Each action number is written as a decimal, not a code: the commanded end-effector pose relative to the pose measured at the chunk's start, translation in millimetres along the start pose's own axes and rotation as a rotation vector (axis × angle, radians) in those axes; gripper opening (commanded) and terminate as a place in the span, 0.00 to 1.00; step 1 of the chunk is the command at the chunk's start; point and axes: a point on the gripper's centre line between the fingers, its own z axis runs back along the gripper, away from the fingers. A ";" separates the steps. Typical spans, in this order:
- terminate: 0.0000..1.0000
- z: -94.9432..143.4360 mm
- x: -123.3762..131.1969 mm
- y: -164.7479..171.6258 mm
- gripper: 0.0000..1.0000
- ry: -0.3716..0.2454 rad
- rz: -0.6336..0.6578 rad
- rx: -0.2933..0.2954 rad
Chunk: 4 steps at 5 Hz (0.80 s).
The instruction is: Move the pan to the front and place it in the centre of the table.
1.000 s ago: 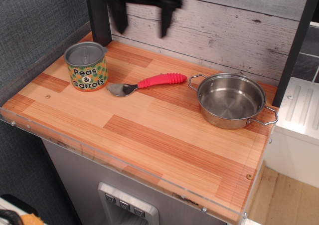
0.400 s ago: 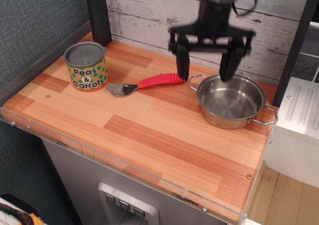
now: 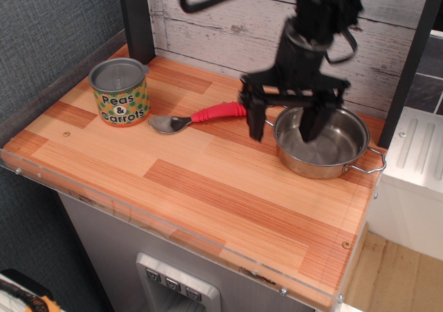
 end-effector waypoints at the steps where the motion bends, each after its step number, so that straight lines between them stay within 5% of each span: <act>1: 0.00 -21.4 8.3 -4.2 1.00 0.024 -0.010 -0.067; 2: 0.00 -28.8 9.7 -4.7 1.00 -0.032 0.017 -0.063; 3: 0.00 -33.7 9.8 -4.5 1.00 -0.016 0.000 -0.089; 4: 0.00 -34.6 9.8 -5.5 0.00 -0.030 -0.046 -0.109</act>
